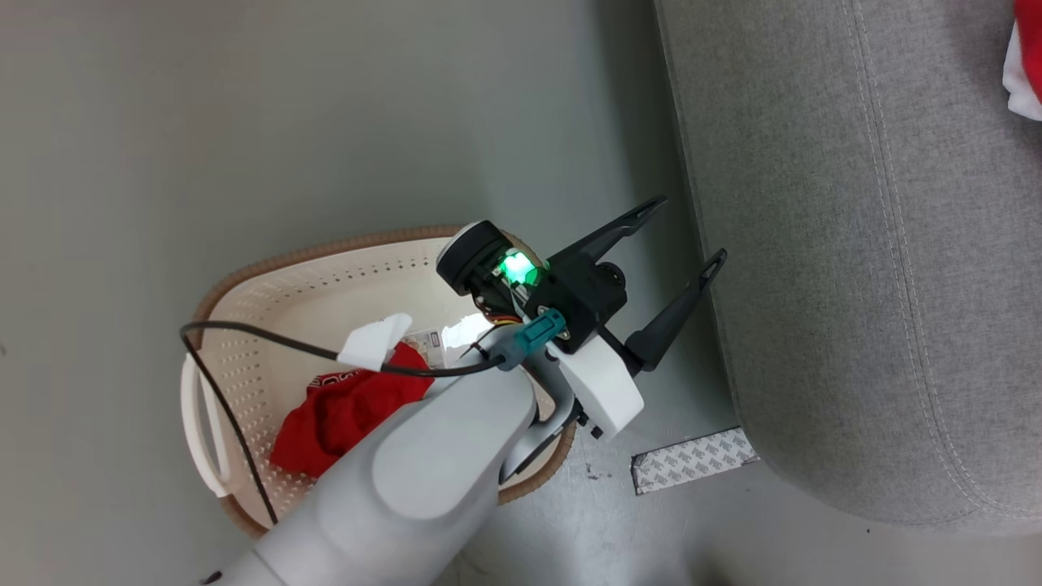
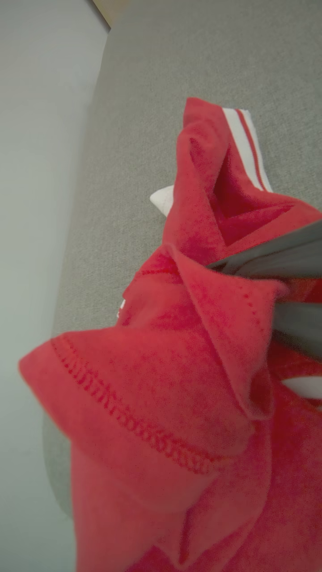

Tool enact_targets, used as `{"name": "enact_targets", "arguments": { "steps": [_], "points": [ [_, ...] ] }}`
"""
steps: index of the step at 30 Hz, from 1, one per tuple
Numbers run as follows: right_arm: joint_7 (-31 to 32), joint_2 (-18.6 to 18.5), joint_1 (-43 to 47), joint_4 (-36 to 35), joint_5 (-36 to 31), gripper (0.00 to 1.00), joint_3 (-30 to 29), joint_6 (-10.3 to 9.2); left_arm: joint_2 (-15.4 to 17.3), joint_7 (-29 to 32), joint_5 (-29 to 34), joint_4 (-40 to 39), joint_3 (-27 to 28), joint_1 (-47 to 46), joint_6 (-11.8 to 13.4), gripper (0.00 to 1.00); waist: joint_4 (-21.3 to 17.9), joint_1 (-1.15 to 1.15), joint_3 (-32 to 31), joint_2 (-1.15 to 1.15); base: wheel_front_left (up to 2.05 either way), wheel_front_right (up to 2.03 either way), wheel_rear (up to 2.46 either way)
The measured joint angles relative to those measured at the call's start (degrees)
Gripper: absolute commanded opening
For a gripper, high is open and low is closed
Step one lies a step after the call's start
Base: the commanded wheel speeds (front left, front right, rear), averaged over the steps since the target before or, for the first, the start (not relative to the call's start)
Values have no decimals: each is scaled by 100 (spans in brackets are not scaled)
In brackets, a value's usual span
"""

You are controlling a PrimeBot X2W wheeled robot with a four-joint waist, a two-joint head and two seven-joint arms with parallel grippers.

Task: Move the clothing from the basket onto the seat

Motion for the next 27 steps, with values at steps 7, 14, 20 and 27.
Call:
{"name": "enact_targets", "arguments": {
  "steps": [7, 14, 20, 27],
  "points": [
    [732, -53, -137, 375, 543, 100, 818, 1, -37, -44, -77, 84, 5, -17, 7, 100, 29, 0, -158, 0, 0, 0, 0],
    [757, -215, -213, 394, 854, 100, 1430, 0, -57, -77, -135, 172, 64, 144, 22, 100, 12, -1, -540, 0, 0, 0, 0],
    [747, -389, -190, 276, 1031, 100, 1964, 0, -43, -82, -208, -10, 379, 555, 58, 100, -9, -1, -1096, 0, 0, 0, 0],
    [299, -465, -73, -203, 1323, 100, 2334, 0, 198, -82, -344, -283, 898, 1265, 121, 100, -38, -2, -1919, 0, 0, 0, 0]
  ]
}}
